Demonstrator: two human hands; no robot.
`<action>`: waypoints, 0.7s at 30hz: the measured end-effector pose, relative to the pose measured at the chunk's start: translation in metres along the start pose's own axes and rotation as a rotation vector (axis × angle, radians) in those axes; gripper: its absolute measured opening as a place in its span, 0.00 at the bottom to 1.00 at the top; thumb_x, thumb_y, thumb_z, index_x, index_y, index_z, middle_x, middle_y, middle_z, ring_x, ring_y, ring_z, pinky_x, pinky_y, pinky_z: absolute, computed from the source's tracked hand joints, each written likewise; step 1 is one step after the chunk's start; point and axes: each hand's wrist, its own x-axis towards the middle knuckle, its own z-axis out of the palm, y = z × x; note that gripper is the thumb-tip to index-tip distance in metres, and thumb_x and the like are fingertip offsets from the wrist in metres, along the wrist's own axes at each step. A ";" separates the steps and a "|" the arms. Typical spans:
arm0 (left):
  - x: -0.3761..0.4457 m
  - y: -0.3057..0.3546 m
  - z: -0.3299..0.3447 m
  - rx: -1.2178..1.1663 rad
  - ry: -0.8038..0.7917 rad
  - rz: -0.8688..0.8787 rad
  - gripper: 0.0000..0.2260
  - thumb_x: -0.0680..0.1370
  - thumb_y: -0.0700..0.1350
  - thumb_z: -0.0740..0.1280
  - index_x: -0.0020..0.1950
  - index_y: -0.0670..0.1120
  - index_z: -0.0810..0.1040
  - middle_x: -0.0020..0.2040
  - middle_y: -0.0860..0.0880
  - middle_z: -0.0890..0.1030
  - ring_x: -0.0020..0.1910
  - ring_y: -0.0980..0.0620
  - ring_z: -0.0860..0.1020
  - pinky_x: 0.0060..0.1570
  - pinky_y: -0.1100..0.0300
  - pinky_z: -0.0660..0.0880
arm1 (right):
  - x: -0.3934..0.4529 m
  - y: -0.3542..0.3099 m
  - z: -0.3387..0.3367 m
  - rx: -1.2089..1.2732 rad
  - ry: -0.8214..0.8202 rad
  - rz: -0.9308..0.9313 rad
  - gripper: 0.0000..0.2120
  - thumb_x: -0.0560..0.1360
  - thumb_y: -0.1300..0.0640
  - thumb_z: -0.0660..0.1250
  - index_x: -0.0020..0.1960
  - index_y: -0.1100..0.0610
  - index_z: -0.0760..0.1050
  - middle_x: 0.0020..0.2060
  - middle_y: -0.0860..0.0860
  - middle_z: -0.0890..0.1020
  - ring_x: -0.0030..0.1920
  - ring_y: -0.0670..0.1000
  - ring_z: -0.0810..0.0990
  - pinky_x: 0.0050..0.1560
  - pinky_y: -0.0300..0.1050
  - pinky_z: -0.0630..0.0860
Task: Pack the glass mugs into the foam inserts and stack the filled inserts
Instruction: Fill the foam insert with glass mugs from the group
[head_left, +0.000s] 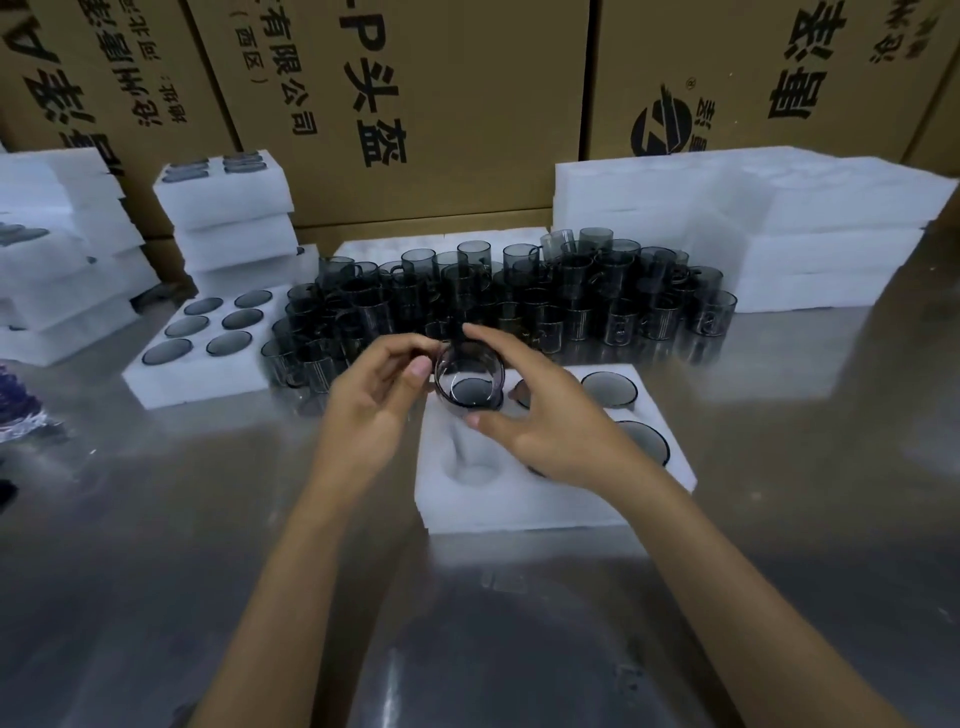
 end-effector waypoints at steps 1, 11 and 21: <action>0.000 0.001 0.000 -0.019 -0.010 0.012 0.08 0.80 0.40 0.65 0.58 0.44 0.79 0.54 0.54 0.84 0.56 0.59 0.80 0.54 0.67 0.75 | -0.002 0.002 0.003 -0.006 0.040 -0.022 0.33 0.73 0.56 0.75 0.74 0.41 0.66 0.65 0.40 0.75 0.61 0.42 0.72 0.62 0.40 0.69; 0.000 -0.002 0.005 -0.169 0.033 -0.073 0.13 0.77 0.46 0.71 0.61 0.48 0.81 0.57 0.50 0.85 0.60 0.52 0.81 0.55 0.63 0.78 | -0.017 0.004 0.006 -0.105 0.172 -0.116 0.29 0.67 0.45 0.77 0.64 0.41 0.68 0.56 0.36 0.76 0.55 0.38 0.74 0.53 0.39 0.74; 0.000 -0.010 0.000 0.011 -0.004 -0.279 0.04 0.75 0.40 0.74 0.48 0.47 0.86 0.47 0.50 0.87 0.50 0.53 0.84 0.52 0.63 0.77 | -0.024 0.002 0.007 -0.180 -0.001 -0.025 0.28 0.65 0.37 0.76 0.62 0.39 0.70 0.52 0.37 0.79 0.56 0.39 0.72 0.54 0.40 0.74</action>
